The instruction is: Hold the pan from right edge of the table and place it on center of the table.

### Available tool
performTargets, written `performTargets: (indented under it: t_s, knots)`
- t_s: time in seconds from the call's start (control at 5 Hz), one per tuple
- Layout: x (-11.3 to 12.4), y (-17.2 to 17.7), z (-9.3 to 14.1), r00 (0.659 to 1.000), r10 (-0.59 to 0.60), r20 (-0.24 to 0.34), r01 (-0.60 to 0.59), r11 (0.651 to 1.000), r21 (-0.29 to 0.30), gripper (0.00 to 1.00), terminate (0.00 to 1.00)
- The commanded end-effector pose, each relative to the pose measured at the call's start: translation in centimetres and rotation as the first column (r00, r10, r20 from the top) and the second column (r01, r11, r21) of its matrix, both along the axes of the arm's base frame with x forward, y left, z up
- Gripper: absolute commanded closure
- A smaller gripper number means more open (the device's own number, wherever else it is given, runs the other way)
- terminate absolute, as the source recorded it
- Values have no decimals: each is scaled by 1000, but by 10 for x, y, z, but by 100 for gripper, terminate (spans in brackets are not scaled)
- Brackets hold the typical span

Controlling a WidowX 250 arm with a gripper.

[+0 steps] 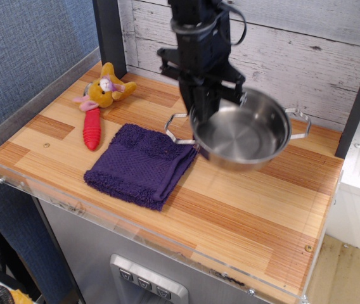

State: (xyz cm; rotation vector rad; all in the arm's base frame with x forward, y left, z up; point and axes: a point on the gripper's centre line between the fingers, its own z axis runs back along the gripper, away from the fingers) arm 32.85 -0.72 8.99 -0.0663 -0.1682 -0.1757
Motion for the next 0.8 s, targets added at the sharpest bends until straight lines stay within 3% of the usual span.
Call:
performTargets:
  t_s: [0.0, 0.2, 0.6]
  knots:
    - [42, 9, 4, 997, 61, 47, -62, 998, 16, 100, 0]
    - [56, 13, -12, 997, 75, 32, -76, 997, 34, 100, 0]
    - [55, 19, -44, 996, 84, -27, -82, 995, 63, 100, 0]
